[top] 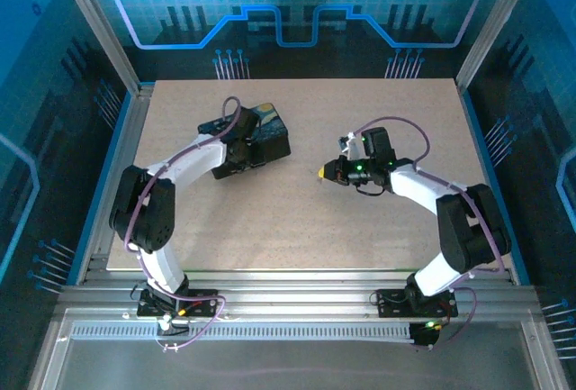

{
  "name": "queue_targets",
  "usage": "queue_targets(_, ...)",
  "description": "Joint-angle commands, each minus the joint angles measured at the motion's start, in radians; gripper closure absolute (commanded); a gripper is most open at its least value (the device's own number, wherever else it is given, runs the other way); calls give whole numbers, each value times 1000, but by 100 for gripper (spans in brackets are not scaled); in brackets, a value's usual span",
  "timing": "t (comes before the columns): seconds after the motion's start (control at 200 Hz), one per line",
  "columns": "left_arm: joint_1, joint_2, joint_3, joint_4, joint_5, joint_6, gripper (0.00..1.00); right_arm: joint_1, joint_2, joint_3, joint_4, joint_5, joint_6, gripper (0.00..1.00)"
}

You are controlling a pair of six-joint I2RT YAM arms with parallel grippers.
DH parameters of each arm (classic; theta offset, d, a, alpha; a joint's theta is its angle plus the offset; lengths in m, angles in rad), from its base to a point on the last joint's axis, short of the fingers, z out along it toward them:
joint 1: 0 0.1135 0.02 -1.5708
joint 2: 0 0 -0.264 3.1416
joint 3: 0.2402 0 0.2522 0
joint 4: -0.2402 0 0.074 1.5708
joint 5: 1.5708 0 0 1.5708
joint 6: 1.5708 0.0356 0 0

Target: Unlock the padlock with the key

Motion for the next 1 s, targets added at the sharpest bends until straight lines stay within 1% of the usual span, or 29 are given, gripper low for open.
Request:
queue_targets(0.0, 4, -57, 58, -60, 185, -73, 97, 48, -22, -54, 133, 8, 43, 100)
queue_targets(0.12, 9, -69, 58, -39, 296, -182, 97, 90, -52, -106, 251, 19, 91, 100)
queue_targets(0.27, 9, -86, 48, 3, 400, -321, 99, 127, -121, -125, 239, 73, 104, 100)
queue_targets(0.38, 8, -120, 33, 25, 421, -385, 99, 151, -213, -177, 289, 120, 126, 100)
queue_targets(0.485, 8, -166, 12, 49, 423, -425, 99, 207, -278, -198, 324, 200, 80, 100)
queue_targets(0.59, 10, -198, -23, 80, 430, -466, 99, 235, -297, -224, 377, 230, 31, 100)
queue_targets(0.635, 9, -210, -41, 102, 437, -486, 99, 236, -292, -255, 446, 237, 20, 100)
queue_targets(0.74, 9, -221, -72, 132, 456, -511, 99, 238, -244, -327, 671, 245, -22, 100)
queue_targets(0.82, 11, -224, -84, 143, 467, -520, 99, 236, -197, -336, 755, 265, -46, 100)
queue_targets(0.995, 20, -227, -91, 153, 485, -531, 98, 239, -52, -323, 982, 247, -31, 100)
